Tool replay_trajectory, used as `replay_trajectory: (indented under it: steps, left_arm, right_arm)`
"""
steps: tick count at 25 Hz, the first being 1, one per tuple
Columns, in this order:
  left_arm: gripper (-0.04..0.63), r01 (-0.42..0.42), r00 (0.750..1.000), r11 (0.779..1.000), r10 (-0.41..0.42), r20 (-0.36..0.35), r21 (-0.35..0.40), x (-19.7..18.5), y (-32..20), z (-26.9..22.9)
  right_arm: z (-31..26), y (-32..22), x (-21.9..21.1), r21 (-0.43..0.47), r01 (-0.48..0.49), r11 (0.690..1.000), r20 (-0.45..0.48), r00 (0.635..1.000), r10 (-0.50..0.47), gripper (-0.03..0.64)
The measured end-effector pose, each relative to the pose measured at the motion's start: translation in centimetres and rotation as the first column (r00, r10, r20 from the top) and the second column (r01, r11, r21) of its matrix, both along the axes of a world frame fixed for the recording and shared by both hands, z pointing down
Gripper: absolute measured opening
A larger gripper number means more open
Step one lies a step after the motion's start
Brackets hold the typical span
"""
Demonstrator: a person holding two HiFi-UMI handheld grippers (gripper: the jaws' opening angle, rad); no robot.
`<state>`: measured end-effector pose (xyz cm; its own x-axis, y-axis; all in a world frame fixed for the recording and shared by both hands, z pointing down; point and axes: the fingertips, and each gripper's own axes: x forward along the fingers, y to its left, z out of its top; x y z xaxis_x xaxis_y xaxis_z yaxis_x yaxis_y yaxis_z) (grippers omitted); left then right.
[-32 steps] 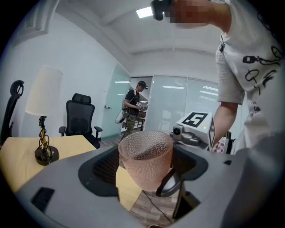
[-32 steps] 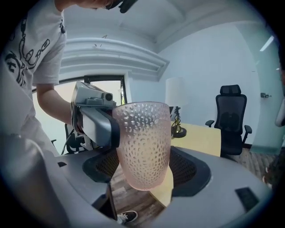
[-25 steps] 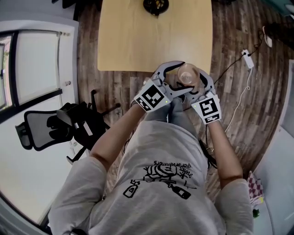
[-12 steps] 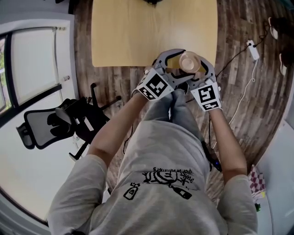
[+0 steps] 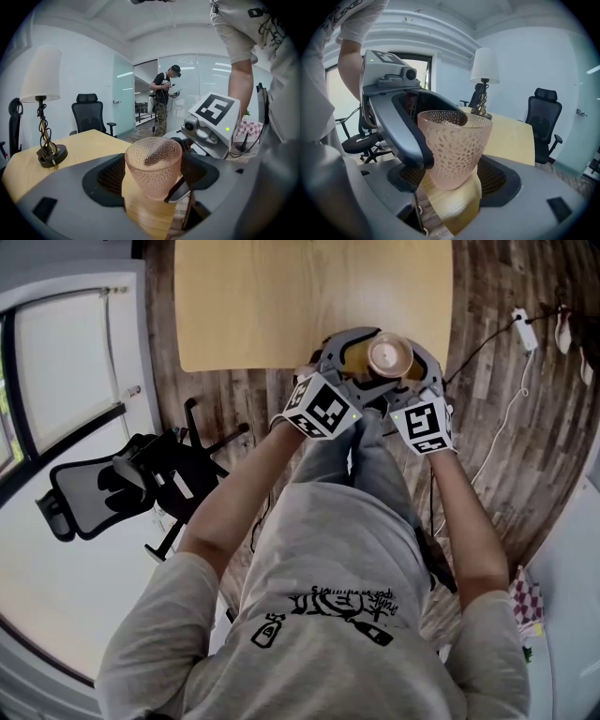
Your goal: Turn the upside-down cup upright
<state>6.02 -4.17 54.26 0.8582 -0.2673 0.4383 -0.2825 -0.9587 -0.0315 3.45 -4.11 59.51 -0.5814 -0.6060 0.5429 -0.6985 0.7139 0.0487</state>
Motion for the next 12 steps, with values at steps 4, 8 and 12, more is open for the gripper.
replay_trajectory:
  steps: [4, 8, 12]
  left_arm:
    - [0.37, 0.004, 1.0, 1.0, -0.004, 0.014, 0.013, -0.14, -0.06, 0.54]
    - [0.37, 0.008, 1.0, 0.999, -0.009, 0.019, 0.036, 0.02, -0.08, 0.64]
    - [0.371, 0.001, 1.0, 0.999, -0.003, 0.025, 0.05, 0.16, -0.05, 0.71]
  right_arm:
    - [0.58, -0.13, -0.14, 0.008, 0.002, 1.0, -0.011, 1.0, -0.002, 0.348]
    - [0.78, -0.27, 0.01, 0.028, 0.006, 1.0, -0.025, 1.0, -0.005, 0.348]
    - [0.86, -0.34, 0.08, 0.034, 0.007, 0.999, -0.028, 1.0, -0.006, 0.348]
